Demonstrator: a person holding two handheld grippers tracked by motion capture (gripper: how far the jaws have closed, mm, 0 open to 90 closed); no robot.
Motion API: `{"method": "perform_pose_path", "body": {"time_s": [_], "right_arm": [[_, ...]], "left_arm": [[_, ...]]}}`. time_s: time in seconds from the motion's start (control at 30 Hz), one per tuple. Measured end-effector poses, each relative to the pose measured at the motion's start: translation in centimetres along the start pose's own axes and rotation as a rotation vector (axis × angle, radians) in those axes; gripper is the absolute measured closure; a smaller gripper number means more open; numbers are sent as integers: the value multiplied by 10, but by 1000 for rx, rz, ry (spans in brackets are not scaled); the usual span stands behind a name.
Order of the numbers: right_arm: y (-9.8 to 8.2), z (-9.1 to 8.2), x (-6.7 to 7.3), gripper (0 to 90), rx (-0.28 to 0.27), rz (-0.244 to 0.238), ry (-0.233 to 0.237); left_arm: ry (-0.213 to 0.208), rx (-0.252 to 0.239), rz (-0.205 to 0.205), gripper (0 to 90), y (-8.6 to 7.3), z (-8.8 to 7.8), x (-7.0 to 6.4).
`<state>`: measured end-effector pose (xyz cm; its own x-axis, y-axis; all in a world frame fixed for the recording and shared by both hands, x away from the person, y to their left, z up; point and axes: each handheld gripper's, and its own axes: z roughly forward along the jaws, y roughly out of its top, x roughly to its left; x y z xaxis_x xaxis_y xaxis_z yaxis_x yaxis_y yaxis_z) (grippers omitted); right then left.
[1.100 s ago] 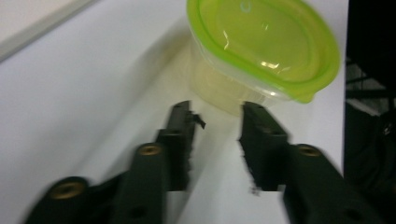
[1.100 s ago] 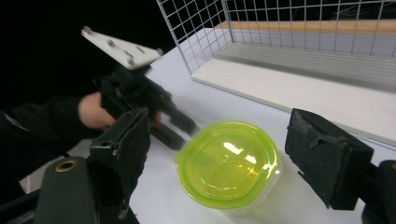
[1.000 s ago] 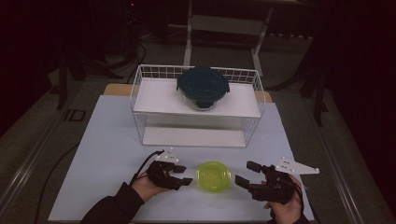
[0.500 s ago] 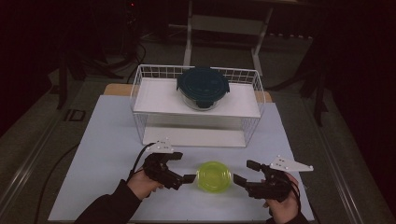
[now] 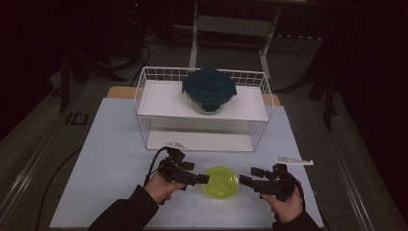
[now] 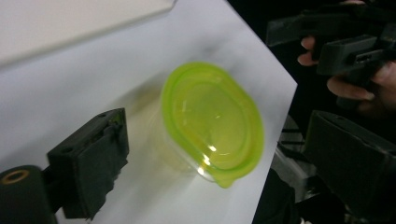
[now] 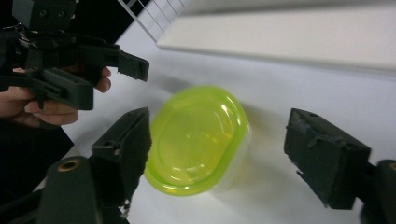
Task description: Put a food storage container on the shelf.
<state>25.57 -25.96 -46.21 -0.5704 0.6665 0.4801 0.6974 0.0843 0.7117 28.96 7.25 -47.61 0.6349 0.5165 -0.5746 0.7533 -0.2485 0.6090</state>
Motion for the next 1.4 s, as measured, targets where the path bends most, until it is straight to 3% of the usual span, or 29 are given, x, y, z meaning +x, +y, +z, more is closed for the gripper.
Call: {"method": "perform_pose_path", "body": {"time_s": [0.07,0.1,0.2,0.23,0.27,0.3,0.4,0.43,0.47,0.5,0.53,0.57,0.7,0.73,0.8,0.93,1.07,1.4], "right_arm": [[-1,6,-5,246,36,44,11],[-2,11,-11,280,70,108,27],[-3,16,-16,330,101,141,24],[-4,20,-21,383,128,190,34],[-4,20,-21,383,128,190,34],[-4,24,-25,415,149,221,37],[-5,29,-29,436,172,245,46],[-6,34,-31,459,195,264,43],[-6,34,-31,459,195,264,43],[-7,38,-33,512,215,281,53],[-7,38,-33,512,215,281,53],[-9,41,-34,571,230,293,64],[-10,42,-35,637,229,307,76],[-9,41,-35,721,237,313,92],[-8,41,-33,748,238,312,92],[-9,40,-29,762,250,298,90],[-13,37,-27,789,242,321,123],[-17,31,-9,811,217,265,98]], "left_arm": [[-6,11,-60,133,-1,5,6],[-13,16,-75,150,-2,7,8],[-22,26,-140,189,-4,13,14],[-15,34,-156,231,-5,15,15],[-15,37,-170,231,-6,16,15],[-15,50,-202,296,-9,19,17],[-28,55,-224,355,-11,21,19],[-41,54,-237,440,-12,22,21],[-46,56,-247,440,-13,22,22],[-58,59,-252,514,-14,23,23],[-68,65,-258,514,-15,23,25],[-77,74,-261,581,-16,24,26],[-114,81,-258,656,-19,25,26],[-126,76,-257,684,-20,26,25],[-134,88,-254,690,-19,27,24],[-125,87,-273,736,-21,26,22],[-117,96,-282,766,-21,25,18],[-89,76,-241,810,-22,15,9]]}}
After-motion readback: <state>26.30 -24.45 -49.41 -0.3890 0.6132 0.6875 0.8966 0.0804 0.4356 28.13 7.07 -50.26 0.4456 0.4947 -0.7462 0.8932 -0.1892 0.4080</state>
